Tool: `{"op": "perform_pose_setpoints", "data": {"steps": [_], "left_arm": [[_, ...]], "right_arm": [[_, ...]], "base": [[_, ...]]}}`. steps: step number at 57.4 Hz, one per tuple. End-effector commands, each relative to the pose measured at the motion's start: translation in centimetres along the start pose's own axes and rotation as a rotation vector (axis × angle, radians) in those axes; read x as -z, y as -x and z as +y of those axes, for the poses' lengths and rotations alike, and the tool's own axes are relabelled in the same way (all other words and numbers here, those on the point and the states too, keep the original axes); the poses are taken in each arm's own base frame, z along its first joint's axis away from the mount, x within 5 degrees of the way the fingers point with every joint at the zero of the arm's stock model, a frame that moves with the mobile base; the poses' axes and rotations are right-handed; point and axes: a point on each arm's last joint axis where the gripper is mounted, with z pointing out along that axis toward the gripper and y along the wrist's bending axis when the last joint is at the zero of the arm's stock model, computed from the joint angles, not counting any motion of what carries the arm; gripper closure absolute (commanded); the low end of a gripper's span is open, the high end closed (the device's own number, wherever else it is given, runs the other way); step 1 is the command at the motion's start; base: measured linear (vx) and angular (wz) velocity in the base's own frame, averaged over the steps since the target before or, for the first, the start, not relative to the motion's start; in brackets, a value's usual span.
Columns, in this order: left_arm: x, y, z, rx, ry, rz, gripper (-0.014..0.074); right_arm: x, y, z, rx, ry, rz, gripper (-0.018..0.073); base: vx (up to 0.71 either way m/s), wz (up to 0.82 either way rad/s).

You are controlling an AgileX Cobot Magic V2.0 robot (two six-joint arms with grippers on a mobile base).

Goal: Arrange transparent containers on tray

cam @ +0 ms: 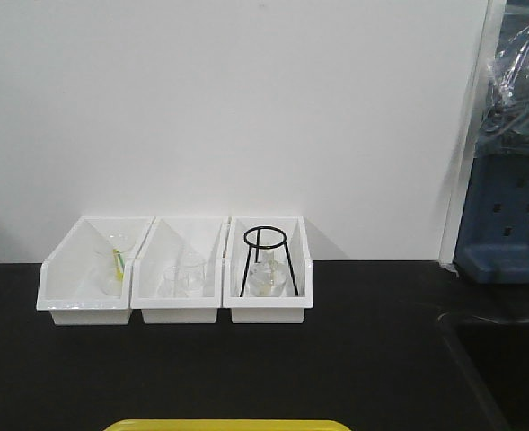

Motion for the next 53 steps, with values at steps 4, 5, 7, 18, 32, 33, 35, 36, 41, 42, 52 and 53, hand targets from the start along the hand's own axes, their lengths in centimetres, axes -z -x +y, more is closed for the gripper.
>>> {"op": "perform_pose_setpoints", "data": {"steps": [4,5,7,18,32,33,35,36,41,42,52,53], "left_arm": [[-0.08,-0.14,-0.04,0.016,-0.010,-0.064,0.0605],[-0.08,-0.14,-0.04,0.016,-0.010,-0.064,0.0605],[-0.08,-0.14,-0.04,0.016,-0.010,-0.064,0.0605],[-0.09,-0.16,-0.04,0.016,-0.010,-0.062,0.0605],[-0.09,-0.18,-0.03,0.016,-0.009,-0.059,0.0605],[-0.09,-0.18,-0.03,0.016,-0.009,-0.059,0.0605],[-0.09,-0.18,-0.03,0.016,-0.009,-0.059,0.0605],[-0.09,-0.18,-0.03,0.016,-0.009,-0.059,0.0605],[-0.09,-0.18,-0.03,0.016,-0.009,-0.059,0.0605],[-0.09,-0.18,-0.03,0.016,-0.009,-0.059,0.0605],[-0.09,-0.18,-0.03,0.016,-0.009,-0.059,0.0605],[-0.09,-0.18,-0.03,0.016,-0.009,-0.059,0.0605]], "right_arm": [[-0.03,0.27,0.01,-0.005,-0.002,-0.079,0.0571],[-0.03,0.32,0.01,-0.005,-0.001,-0.086,0.0571],[-0.03,0.35,0.01,-0.005,-0.002,-0.088,0.0571],[-0.03,0.38,0.01,-0.001,-0.003,-0.092,0.0571],[-0.03,0.39,0.01,-0.001,-0.003,-0.092,0.0571],[-0.03,0.35,0.00,-0.002,-0.003,-0.088,0.0571],[-0.03,0.32,0.00,-0.002,-0.003,-0.085,0.0571],[-0.03,0.30,0.00,-0.002,-0.003,-0.082,0.0571],[-0.03,0.30,0.00,-0.002,-0.003,-0.082,0.0571],[-0.03,0.30,0.00,-0.002,-0.003,-0.082,0.0571],[-0.03,0.30,0.00,-0.002,-0.003,-0.082,0.0571],[-0.03,0.30,0.00,-0.002,-0.003,-0.082,0.0571]], "base": [[0.00,0.00],[0.00,0.00],[0.00,0.00],[0.00,0.00],[0.00,0.00],[0.00,0.00],[0.00,0.00],[0.00,0.00],[0.00,0.00],[0.00,0.00],[0.00,0.00],[0.00,0.00]]}}
